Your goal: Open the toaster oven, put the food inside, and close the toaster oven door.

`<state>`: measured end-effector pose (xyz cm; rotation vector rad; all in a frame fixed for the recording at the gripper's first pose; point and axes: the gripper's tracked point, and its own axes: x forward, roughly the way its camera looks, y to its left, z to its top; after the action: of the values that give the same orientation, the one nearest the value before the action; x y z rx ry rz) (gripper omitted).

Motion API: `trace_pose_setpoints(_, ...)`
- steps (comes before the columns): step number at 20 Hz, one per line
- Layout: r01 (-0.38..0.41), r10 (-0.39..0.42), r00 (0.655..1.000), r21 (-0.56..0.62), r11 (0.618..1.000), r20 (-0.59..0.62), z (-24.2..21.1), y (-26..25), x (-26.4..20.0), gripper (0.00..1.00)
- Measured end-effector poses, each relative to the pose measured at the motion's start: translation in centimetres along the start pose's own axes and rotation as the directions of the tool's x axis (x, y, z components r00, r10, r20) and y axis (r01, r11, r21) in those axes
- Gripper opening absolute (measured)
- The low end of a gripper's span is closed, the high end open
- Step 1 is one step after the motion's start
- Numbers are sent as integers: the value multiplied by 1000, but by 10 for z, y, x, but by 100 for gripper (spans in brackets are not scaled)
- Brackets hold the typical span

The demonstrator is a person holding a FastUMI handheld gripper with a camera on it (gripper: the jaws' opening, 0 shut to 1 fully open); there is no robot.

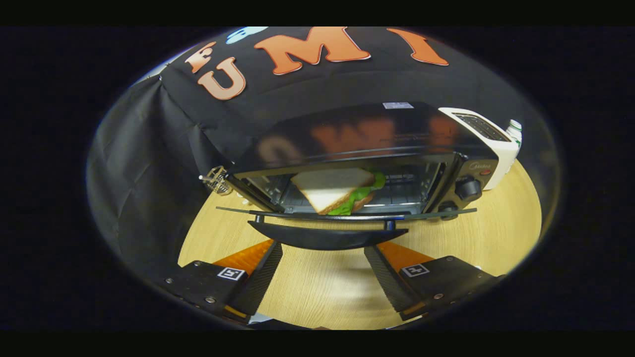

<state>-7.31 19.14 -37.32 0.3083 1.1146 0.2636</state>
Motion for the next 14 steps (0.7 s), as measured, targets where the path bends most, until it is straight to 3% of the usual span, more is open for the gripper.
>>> trace_pose_setpoints(7,1,-3,998,46,999,58,52,-2,7,98)
trace_pose_setpoints(14,-13,12,999,18,1000,46,47,1,-6,99)
